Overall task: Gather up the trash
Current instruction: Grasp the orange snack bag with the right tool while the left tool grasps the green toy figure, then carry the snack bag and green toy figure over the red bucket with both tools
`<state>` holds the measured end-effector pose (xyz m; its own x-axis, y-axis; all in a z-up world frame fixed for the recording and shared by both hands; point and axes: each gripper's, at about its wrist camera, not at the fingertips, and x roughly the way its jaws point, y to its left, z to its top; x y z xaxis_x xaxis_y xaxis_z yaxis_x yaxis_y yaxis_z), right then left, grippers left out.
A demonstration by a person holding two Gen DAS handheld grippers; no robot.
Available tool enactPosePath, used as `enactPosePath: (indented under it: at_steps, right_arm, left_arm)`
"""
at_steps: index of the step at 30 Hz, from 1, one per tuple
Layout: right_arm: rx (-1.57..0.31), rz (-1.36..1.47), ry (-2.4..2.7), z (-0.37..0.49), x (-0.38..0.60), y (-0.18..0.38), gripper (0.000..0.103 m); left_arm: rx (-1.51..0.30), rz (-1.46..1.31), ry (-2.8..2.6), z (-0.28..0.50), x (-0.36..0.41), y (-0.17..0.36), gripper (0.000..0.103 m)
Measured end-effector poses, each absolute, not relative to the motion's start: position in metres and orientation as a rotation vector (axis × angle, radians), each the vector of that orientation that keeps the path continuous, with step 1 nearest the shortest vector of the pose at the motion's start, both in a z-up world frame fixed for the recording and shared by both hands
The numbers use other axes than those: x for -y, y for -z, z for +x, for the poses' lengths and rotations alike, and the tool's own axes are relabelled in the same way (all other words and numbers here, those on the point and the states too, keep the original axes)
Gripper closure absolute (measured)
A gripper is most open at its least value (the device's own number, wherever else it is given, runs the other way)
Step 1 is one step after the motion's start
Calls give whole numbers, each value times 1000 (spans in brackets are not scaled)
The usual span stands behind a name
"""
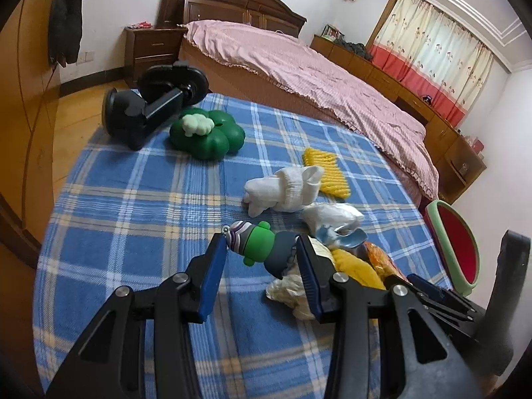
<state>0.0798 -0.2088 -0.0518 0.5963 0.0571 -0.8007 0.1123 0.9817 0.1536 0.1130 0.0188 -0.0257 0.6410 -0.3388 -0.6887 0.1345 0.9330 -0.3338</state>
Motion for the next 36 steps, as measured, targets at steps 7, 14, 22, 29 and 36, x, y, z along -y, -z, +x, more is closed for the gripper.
enactPosePath:
  at_steps: [7, 14, 22, 29, 36]
  right_arm:
    - [-925, 253, 128, 54, 237, 49, 47]
    - [-911, 239, 153, 45, 247, 51, 46]
    - [-929, 269, 127, 57, 250, 60, 43]
    - [-911, 177, 132, 59, 242, 63, 52]
    - [-898, 212, 125, 52, 247, 62, 62]
  left_arm:
    - [-807, -256, 275, 96, -13, 7, 59]
    - [-814, -269, 252, 85, -12, 5, 59]
    - [-827, -266, 225, 82, -12, 3, 59]
    - [-821, -265, 218, 78, -11, 0, 59]
    - [-807, -261, 237, 69, -6, -9, 59]
